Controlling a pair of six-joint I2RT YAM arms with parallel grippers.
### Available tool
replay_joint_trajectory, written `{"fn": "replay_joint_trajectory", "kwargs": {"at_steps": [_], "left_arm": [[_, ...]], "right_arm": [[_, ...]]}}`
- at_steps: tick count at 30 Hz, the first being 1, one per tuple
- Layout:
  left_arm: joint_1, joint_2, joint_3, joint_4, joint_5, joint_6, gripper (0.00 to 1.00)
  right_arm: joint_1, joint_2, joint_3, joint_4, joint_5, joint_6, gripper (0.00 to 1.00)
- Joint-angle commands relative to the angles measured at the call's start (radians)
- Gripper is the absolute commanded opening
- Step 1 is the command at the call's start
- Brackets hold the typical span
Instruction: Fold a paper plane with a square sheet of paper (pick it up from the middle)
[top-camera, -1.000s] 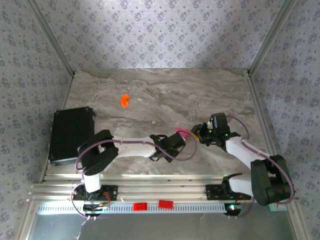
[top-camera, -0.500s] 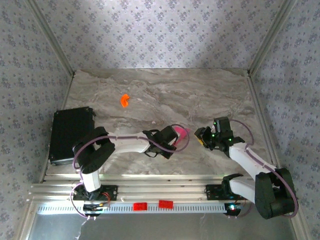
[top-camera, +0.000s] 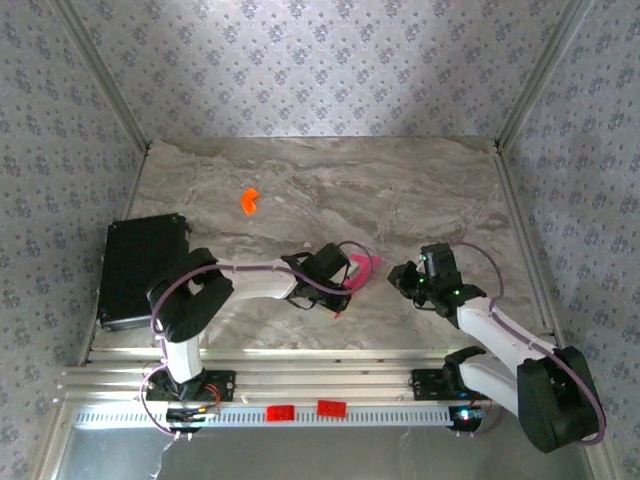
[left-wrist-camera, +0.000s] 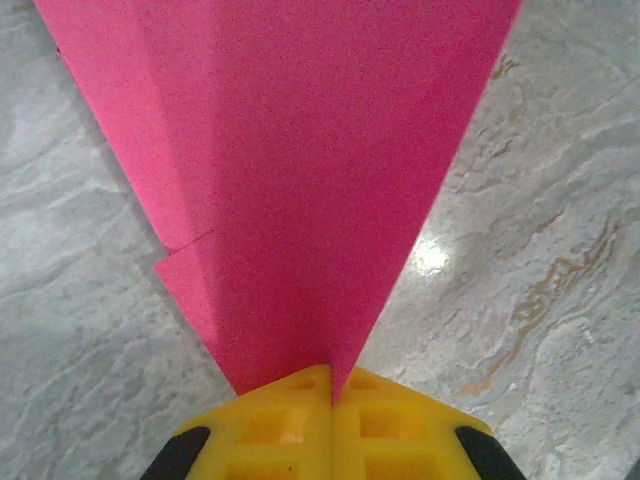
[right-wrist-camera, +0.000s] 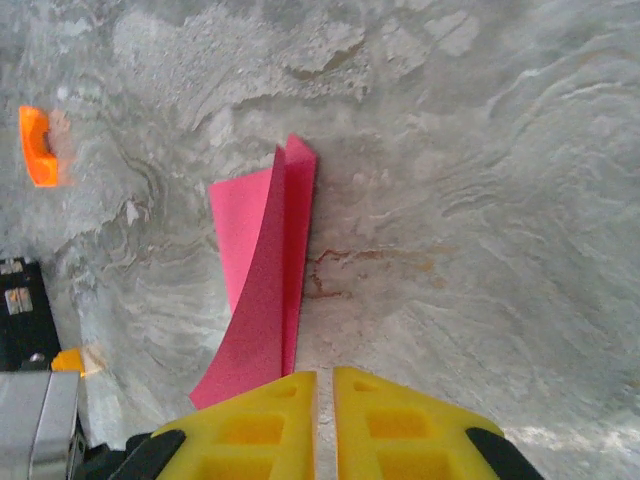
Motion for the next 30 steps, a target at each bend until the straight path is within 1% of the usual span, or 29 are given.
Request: {"fn": "replay_joint_trajectory", "kwargs": {"at_steps": [1, 8, 12, 17, 21, 30], "left_arm": [[0.019, 0.037, -0.039, 0.035, 0.083, -0.036, 0.00], [0.051, 0.023, -0.077, 0.092, 0.126, -0.065, 0.00], [0.062, 0.022, -0.096, 0.131, 0.149, -0.093, 0.00], [0.071, 0.012, -0.131, 0.188, 0.162, -0.132, 0.00], [0.085, 0.007, -0.153, 0.220, 0.176, -0.154, 0.00], [0.111, 0.000, -0.213, 0.318, 0.213, -0.221, 0.00]], "right_arm": [[0.011, 0.025, -0.030, 0.145, -0.099, -0.013, 0.14], [0.079, 0.186, 0.021, 0.314, -0.234, 0.026, 0.13], [0.113, 0.300, 0.061, 0.399, -0.238, 0.067, 0.11], [0.109, 0.425, 0.075, 0.503, -0.254, 0.113, 0.09], [0.098, 0.468, 0.075, 0.553, -0.273, 0.132, 0.08], [0.078, 0.488, 0.068, 0.558, -0.302, 0.120, 0.08]]}}
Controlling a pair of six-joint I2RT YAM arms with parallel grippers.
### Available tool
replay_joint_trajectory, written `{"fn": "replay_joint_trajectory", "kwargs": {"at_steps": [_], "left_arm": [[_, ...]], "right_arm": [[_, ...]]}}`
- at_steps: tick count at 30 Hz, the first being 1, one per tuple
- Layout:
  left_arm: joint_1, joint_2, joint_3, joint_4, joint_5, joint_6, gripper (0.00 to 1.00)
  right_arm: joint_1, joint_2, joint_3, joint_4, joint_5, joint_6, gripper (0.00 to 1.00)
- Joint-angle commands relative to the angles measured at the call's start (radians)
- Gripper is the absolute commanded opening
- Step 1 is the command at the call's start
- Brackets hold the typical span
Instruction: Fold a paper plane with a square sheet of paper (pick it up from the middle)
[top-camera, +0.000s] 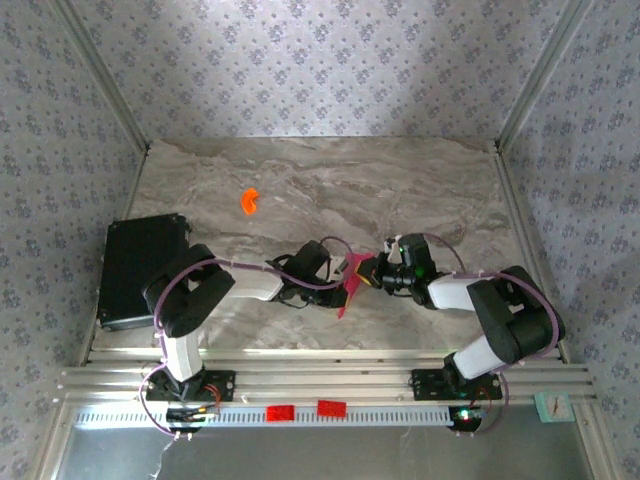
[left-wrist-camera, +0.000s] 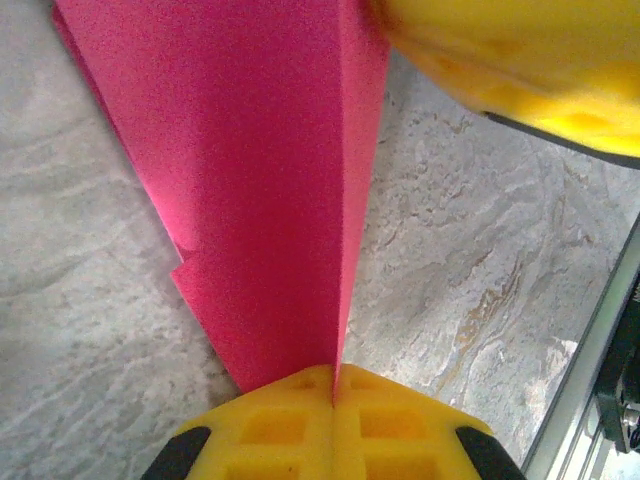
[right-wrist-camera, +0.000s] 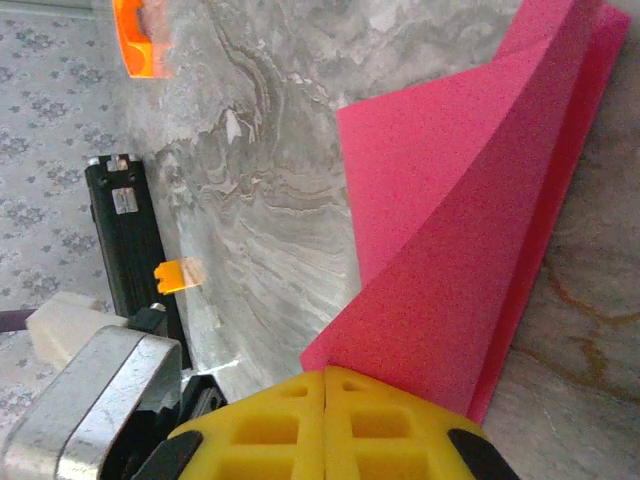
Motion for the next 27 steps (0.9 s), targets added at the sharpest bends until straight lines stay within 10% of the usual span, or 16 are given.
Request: {"fn": "replay_joint_trajectory", "kwargs": {"at_steps": [1, 27], "left_arm": [[0.016, 0.003, -0.042, -0.007, -0.010, -0.036, 0.00], [0.040, 0.019, -0.108, 0.116, 0.003, -0.155, 0.00]], "right_arm": [[-0.006, 0.013, 0.011, 0.007, -0.027, 0.002, 0.08], [-0.008, 0.136, 0.070, 0.025, -0.069, -0.008, 0.03]]}}
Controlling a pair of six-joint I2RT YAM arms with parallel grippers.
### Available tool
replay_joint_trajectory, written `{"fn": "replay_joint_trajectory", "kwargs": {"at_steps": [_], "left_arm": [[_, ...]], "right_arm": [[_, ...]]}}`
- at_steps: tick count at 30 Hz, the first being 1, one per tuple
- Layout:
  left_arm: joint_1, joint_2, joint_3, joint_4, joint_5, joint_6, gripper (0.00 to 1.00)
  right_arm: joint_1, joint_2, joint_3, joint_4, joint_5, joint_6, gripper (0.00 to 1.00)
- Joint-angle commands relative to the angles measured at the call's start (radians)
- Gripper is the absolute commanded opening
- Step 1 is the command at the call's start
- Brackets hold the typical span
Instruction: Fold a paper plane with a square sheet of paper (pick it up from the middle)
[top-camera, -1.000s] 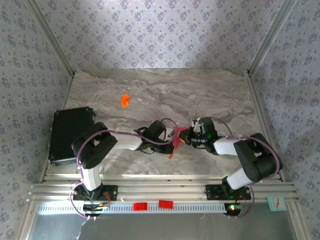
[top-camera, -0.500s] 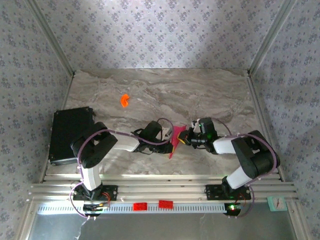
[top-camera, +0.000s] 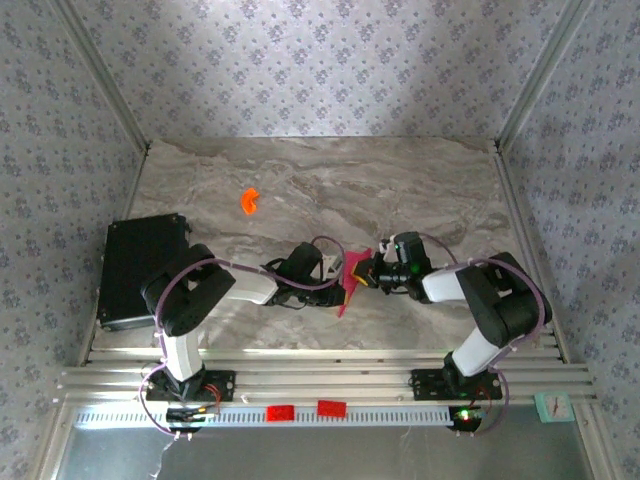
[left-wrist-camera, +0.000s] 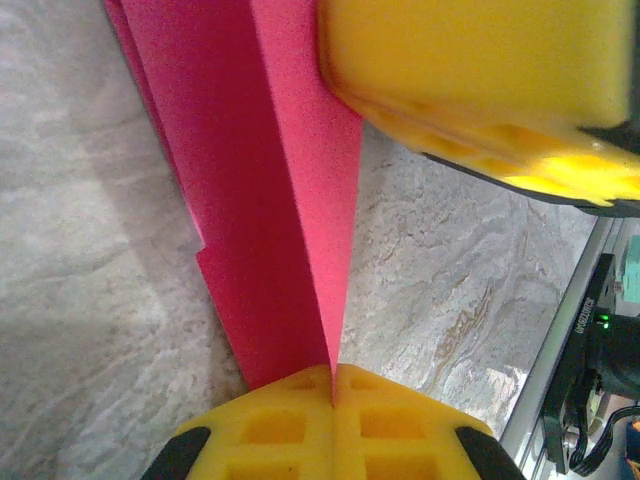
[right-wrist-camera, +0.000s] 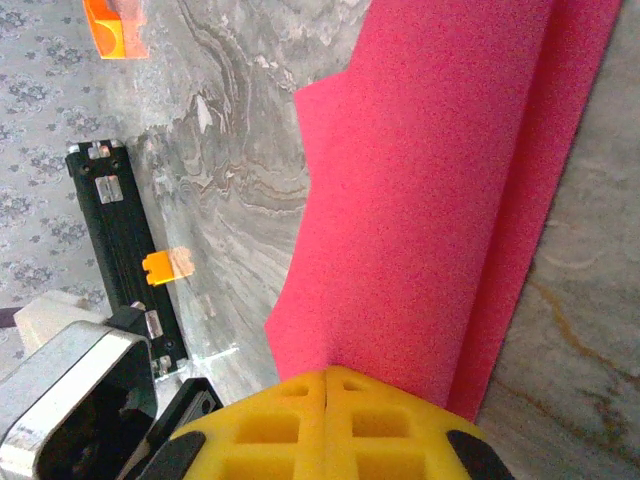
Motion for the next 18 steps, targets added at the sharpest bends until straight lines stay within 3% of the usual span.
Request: {"fn": "replay_joint_trajectory", "kwargs": {"at_steps": [1, 18], "left_arm": [[0.017, 0.020, -0.033, -0.046, -0.034, -0.015, 0.00], [0.025, 0.037, -0.027, -0.066, -0.032, -0.023, 0.00]], "right_arm": [[-0.006, 0.030, 0.023, 0.022, -0.023, -0.002, 0.03], [-0.010, 0.069, 0.026, 0.009, -0.004, -0.013, 0.03]]}}
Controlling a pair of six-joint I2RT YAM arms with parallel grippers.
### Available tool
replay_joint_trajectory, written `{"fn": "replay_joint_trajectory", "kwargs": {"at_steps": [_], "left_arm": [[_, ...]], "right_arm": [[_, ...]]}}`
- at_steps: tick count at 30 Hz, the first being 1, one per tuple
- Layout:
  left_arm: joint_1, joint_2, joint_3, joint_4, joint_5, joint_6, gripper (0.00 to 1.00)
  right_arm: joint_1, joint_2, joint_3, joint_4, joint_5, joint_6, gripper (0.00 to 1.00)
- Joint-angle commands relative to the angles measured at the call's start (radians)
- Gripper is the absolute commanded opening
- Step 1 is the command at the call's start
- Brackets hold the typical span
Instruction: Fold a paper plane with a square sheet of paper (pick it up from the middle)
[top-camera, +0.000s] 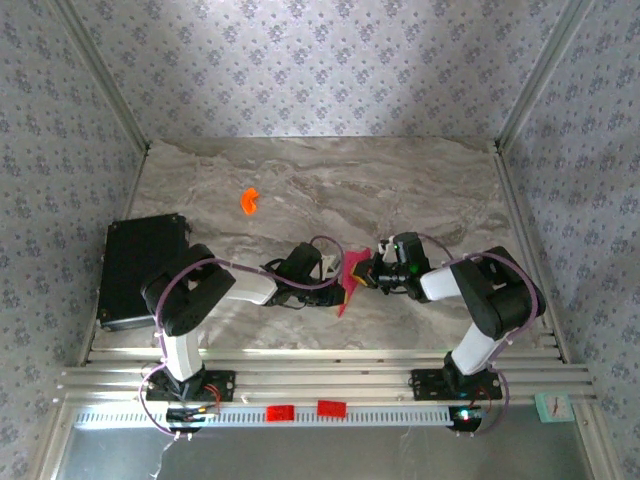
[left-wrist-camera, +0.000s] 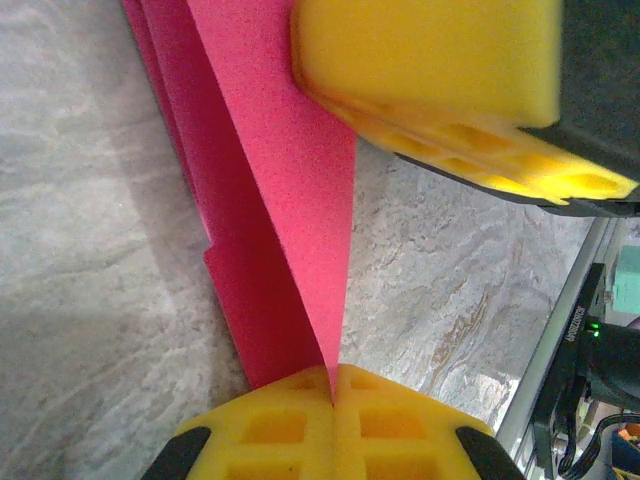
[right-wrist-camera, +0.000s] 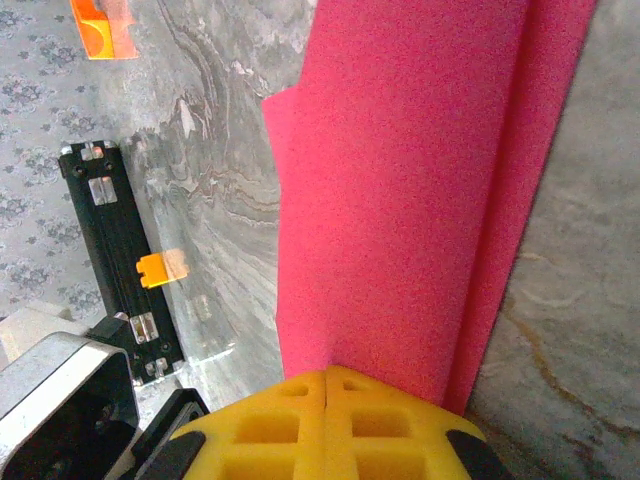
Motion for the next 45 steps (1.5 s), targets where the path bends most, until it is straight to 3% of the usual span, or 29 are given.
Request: {"fn": "replay_joint_trajectory", "kwargs": {"at_steps": [1, 13, 22, 30, 38, 45], "left_arm": [[0.021, 0.037, -0.021, -0.079, -0.034, 0.005, 0.00], [0.019, 0.018, -0.014, -0.111, -0.038, 0.022, 0.01], [0.021, -0.105, -0.017, -0.188, -0.075, 0.042, 0.25], [0.039, -0.233, -0.015, -0.215, -0.085, 0.011, 0.34], [0.046, -0.184, 0.083, -0.192, 0.020, -0.030, 0.14], [0.046, -0.067, 0.162, -0.160, 0.112, -0.078, 0.08]], "right_arm": [[-0.005, 0.021, 0.023, -0.032, 0.010, -0.017, 0.03], [0.016, 0.068, 0.044, -0.148, 0.082, -0.055, 0.03], [0.044, 0.038, 0.127, -0.432, 0.182, -0.163, 0.02], [0.048, 0.025, 0.125, -0.442, 0.193, -0.157, 0.02], [0.048, 0.022, 0.114, -0.425, 0.186, -0.145, 0.02], [0.048, 0.022, 0.109, -0.417, 0.180, -0.140, 0.02]]}}
